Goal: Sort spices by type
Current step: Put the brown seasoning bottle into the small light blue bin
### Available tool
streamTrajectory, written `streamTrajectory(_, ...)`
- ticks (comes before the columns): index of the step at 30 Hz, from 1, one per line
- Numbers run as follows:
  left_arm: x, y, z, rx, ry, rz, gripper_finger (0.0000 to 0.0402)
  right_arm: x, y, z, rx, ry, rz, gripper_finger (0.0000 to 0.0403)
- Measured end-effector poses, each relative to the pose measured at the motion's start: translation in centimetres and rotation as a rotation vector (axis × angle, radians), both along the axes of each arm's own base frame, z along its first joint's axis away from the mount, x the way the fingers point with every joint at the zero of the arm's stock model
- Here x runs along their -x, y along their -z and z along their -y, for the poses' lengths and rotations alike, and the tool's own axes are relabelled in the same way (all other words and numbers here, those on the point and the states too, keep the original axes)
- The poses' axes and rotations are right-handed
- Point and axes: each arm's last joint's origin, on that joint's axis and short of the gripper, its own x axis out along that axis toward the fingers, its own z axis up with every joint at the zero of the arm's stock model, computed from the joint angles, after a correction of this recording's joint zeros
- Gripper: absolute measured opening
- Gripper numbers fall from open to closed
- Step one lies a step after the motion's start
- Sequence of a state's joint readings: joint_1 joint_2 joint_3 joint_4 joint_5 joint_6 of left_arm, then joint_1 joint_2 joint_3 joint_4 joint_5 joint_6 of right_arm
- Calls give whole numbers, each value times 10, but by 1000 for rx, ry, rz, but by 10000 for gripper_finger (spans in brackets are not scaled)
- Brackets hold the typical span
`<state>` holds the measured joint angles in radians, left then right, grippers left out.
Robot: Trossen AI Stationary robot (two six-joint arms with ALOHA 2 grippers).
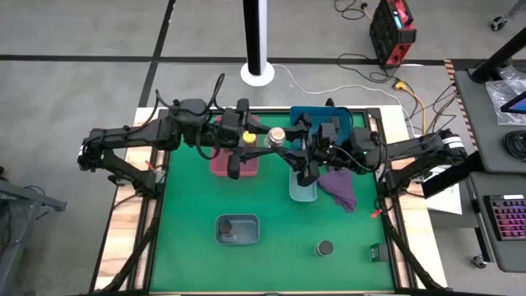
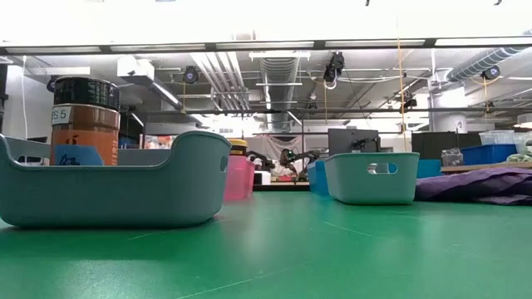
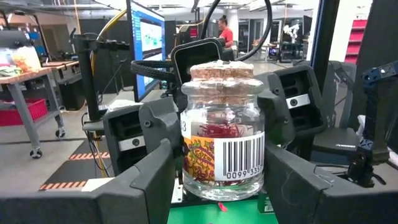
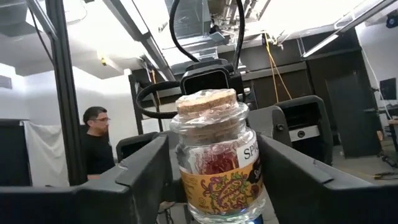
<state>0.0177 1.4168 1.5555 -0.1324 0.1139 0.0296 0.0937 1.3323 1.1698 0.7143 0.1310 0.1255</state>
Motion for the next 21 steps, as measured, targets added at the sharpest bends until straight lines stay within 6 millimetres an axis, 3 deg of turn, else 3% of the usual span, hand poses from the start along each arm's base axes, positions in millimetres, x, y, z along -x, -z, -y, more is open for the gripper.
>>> streamTrajectory(13, 6, -1, -1, -6, -47, -20, 189, 3, 0, 1, 2, 37, -46, 221)
streamTrajectory(21, 19, -4, -4, -42, -157, -52, 174, 12, -5, 4, -36, 66, -79, 247)
